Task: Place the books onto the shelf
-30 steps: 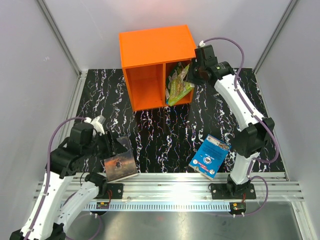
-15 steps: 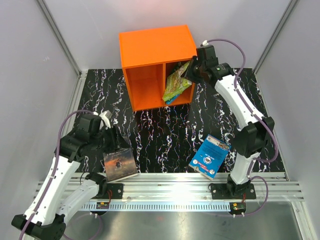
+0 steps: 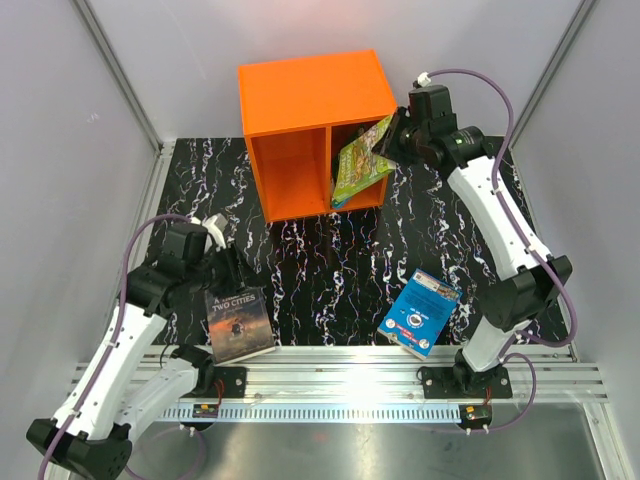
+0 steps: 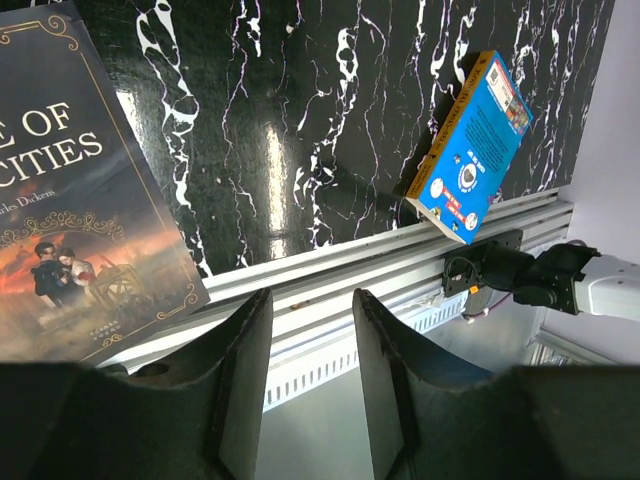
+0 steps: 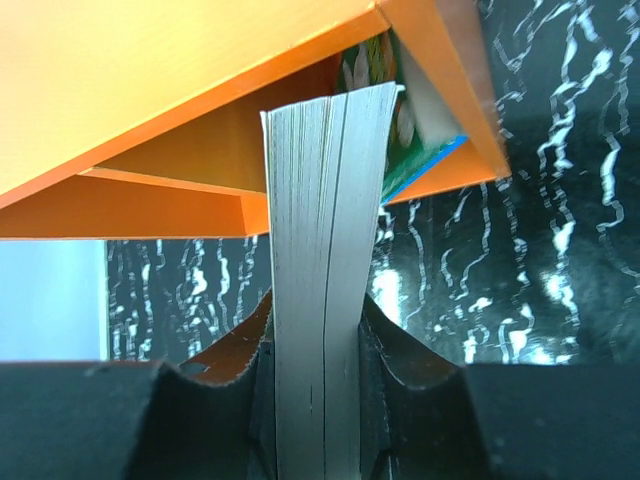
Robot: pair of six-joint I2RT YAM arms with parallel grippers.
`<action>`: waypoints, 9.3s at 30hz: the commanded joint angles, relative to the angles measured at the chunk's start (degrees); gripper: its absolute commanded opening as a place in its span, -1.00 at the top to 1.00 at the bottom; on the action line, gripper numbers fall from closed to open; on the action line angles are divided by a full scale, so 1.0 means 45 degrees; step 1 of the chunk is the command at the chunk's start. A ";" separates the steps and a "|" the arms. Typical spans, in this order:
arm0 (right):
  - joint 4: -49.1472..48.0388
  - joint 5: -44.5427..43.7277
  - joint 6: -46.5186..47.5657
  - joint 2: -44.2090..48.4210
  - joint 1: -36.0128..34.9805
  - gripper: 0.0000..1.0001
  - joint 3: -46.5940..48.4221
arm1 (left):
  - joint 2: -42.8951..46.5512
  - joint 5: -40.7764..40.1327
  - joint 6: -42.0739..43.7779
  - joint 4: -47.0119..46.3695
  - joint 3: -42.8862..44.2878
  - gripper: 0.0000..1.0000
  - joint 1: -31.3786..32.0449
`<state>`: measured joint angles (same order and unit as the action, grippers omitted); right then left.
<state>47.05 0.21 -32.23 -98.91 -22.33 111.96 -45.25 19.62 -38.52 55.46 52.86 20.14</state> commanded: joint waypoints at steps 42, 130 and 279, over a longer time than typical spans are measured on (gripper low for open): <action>-0.7078 -0.3637 -0.0631 -0.2238 0.0274 -0.77 -0.2089 | -0.1525 -0.1313 -0.2025 -0.2870 -0.1434 0.30 0.3336; -1.2427 0.7316 -0.6001 -0.5481 -0.8007 0.44 -0.7674 | -0.5862 -0.0435 -0.1869 -0.3359 -0.4911 -0.83 -0.4163; -2.1470 0.7297 -1.3952 0.8388 -0.3574 -0.51 -1.5331 | -0.0882 0.5739 -0.7808 -1.4050 0.2316 1.00 -0.0218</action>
<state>-41.28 34.04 -91.88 -60.90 -38.30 40.18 -52.53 47.24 -74.78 -5.48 61.08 19.14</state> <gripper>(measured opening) 0.847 0.212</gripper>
